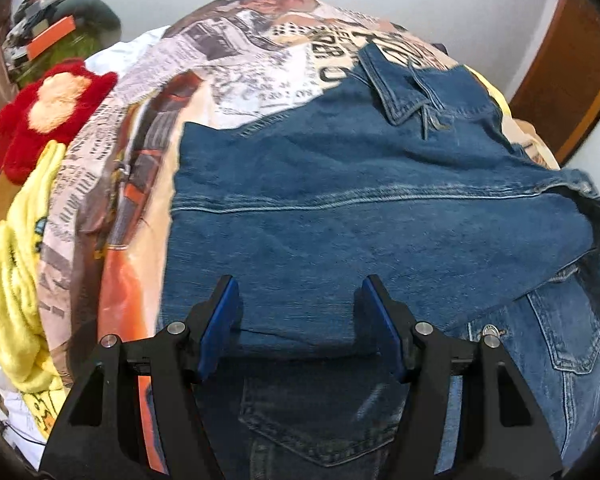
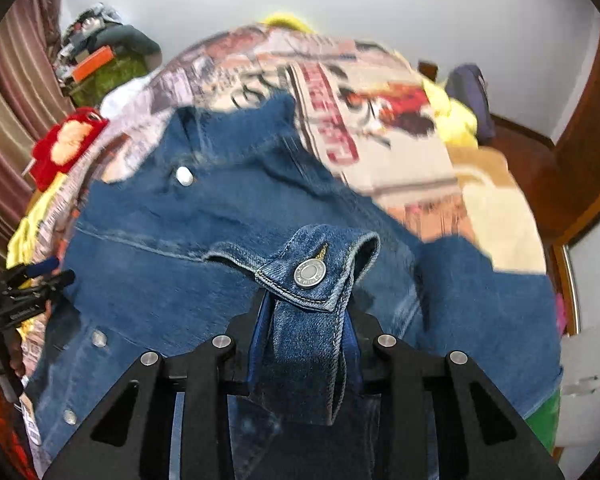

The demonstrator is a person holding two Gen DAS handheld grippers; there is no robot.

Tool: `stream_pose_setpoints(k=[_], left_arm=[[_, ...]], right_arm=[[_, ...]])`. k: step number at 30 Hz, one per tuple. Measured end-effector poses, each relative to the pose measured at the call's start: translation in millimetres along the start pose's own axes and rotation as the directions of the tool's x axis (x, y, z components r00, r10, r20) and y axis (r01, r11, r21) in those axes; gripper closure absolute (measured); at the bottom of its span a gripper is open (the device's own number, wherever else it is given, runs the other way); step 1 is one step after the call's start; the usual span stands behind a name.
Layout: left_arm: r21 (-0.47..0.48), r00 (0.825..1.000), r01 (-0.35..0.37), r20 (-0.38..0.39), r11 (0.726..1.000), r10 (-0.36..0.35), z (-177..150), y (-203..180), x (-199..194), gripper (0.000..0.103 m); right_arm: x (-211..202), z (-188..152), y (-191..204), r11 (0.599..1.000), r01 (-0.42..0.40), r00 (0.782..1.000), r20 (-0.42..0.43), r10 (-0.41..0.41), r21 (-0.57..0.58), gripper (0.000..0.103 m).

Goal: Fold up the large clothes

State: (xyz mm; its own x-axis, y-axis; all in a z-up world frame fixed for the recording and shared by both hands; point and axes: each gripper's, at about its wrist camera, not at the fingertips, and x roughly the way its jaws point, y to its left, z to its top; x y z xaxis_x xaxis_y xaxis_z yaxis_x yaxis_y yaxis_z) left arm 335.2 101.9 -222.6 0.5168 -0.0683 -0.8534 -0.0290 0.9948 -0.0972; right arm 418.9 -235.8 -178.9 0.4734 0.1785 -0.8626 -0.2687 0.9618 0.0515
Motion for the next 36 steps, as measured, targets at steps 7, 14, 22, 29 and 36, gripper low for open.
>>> stream_pose_setpoints(k=[7, 14, 22, 29, 36], left_arm=[[0.016, 1.000, -0.007, -0.029, 1.000, 0.008, -4, -6, 13, 0.040], [-0.012, 0.999, -0.003, -0.037, 1.000, 0.003, -8, -3, 18, 0.039], [0.023, 0.998, -0.053, -0.034, 0.998, 0.054, -10, -11, 8, 0.039], [0.079, 0.997, -0.050, 0.054, 0.996, 0.046, 2, -36, -31, 0.039], [0.146, 0.988, 0.004, 0.154, 0.989, -0.027, 28, -78, -67, 0.038]], right_arm=[[28, -24, 2, 0.998, 0.042, 0.998, -0.053, -0.045, -0.050, 0.072], [24, -32, 9, 0.981, 0.135, 0.990, -0.024, -0.140, -0.141, 0.037], [-10, -34, -5, 0.994, 0.082, 0.997, -0.005, -0.082, -0.068, 0.026], [-70, -26, -23, 0.998, 0.053, 0.989, 0.138, -0.055, 0.019, 0.026], [-120, -35, -76, 0.984, 0.061, 0.967, 0.234, -0.100, 0.169, 0.026]])
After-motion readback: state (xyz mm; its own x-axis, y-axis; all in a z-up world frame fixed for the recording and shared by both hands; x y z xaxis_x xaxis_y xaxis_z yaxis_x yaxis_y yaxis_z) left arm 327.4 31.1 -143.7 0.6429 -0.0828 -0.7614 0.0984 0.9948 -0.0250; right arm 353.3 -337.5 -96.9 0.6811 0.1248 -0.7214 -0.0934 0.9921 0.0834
